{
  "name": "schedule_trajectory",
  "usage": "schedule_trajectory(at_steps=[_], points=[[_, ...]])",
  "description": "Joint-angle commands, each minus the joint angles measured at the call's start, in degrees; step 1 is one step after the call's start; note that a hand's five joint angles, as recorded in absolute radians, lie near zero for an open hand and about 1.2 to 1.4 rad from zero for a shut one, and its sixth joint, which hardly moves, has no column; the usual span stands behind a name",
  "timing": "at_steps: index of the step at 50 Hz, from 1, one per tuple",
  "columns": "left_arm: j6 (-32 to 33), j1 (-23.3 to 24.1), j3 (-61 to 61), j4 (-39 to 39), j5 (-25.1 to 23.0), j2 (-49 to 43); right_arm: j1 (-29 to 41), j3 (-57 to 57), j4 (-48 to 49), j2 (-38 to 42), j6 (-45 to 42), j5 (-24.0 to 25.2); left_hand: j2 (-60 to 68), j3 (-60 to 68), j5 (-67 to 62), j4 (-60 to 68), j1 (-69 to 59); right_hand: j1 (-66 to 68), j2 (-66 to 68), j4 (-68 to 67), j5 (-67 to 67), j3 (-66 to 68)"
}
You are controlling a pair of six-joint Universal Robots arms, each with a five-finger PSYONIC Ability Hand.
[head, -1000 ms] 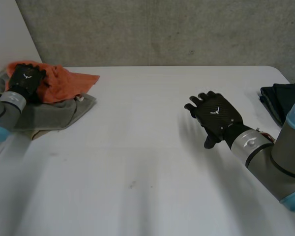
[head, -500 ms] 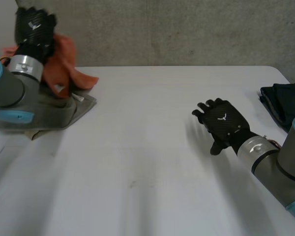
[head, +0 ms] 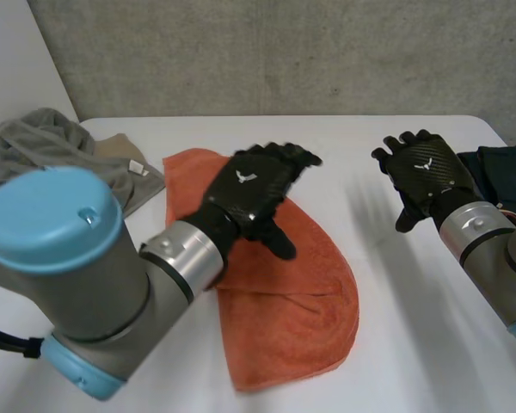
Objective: Fold the laundry.
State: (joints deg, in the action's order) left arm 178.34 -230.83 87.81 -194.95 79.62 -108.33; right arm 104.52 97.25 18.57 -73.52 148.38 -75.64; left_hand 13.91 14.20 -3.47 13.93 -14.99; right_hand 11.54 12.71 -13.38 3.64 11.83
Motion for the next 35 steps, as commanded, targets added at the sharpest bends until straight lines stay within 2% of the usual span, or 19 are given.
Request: schedule_trajectory(at_steps=[1, 4, 9, 13, 18, 24, 28, 32, 33, 35], points=[[2.45, -7.96, 0.17, 0.01, 0.89, 2.24, 0.43, -0.13, -4.93, -0.04, -0.11, 2.06, 0.51, 0.21, -0.95, 0.49, 0.57, -1.54, -2.71, 3.38, -3.64, -1.83], [5.87, -10.16, 1.40, -0.08, 1.33, 2.68, 0.69, -0.31, -8.54, -0.04, -0.19, 4.35, 0.68, 0.38, -1.12, 0.66, 0.40, -1.54, -2.71, 3.38, -3.64, -1.83], [13.69, -12.88, 3.42, -0.17, 1.59, 2.15, 1.92, -1.54, -19.86, -0.05, -0.02, 8.83, 1.35, 1.05, -1.79, 1.33, -0.27, -1.54, -2.71, 3.38, -3.64, -1.83], [20.72, -15.78, 4.04, 0.27, 1.42, 0.05, 2.97, -1.45, -25.59, -0.66, 0.77, 9.54, 2.02, 1.73, -2.47, 2.00, -0.94, -1.54, -2.71, 3.38, -3.64, -1.83], [26.53, -17.63, 4.13, 1.85, 1.50, -3.55, 6.48, -0.49, -26.13, -0.22, 2.88, 8.93, 2.69, 2.40, -3.14, 2.68, -1.61, -0.62, -1.78, 2.45, -2.72, -0.91], [26.71, -18.60, 4.21, 1.94, 1.42, -4.61, 8.07, 0.22, -24.03, 2.58, 2.70, 8.67, 2.53, 2.23, -2.97, 2.51, -1.45, 2.74, 1.57, -0.90, 0.63, 2.45], [26.62, -18.43, 4.30, 1.85, 1.42, -4.70, 8.34, 0.57, -20.43, 5.40, 2.18, 6.65, 2.52, 2.23, -2.97, 2.51, -1.44, 7.61, 6.45, -5.78, 5.51, 7.32], [26.53, -18.34, 4.30, 1.85, 1.42, -4.61, 8.25, 0.48, -18.40, 7.16, -0.28, 2.61, 2.19, 1.90, -2.64, 2.17, -1.11, 21.04, 19.88, -19.21, 18.94, 20.75], [26.27, -18.34, 4.30, 1.85, 1.42, -4.53, 8.25, 0.22, -17.62, 8.03, -1.68, 0.69, 2.19, 1.90, -2.64, 2.17, -1.11, 35.07, 33.90, -33.24, 32.97, 34.78], [26.01, -18.34, 4.30, 1.85, 1.42, -4.35, 8.07, -0.04, -16.73, 8.22, -2.83, -0.99, 2.02, 1.73, -2.47, 2.00, -0.94, 50.62, 49.45, -48.78, 48.52, 50.33]])
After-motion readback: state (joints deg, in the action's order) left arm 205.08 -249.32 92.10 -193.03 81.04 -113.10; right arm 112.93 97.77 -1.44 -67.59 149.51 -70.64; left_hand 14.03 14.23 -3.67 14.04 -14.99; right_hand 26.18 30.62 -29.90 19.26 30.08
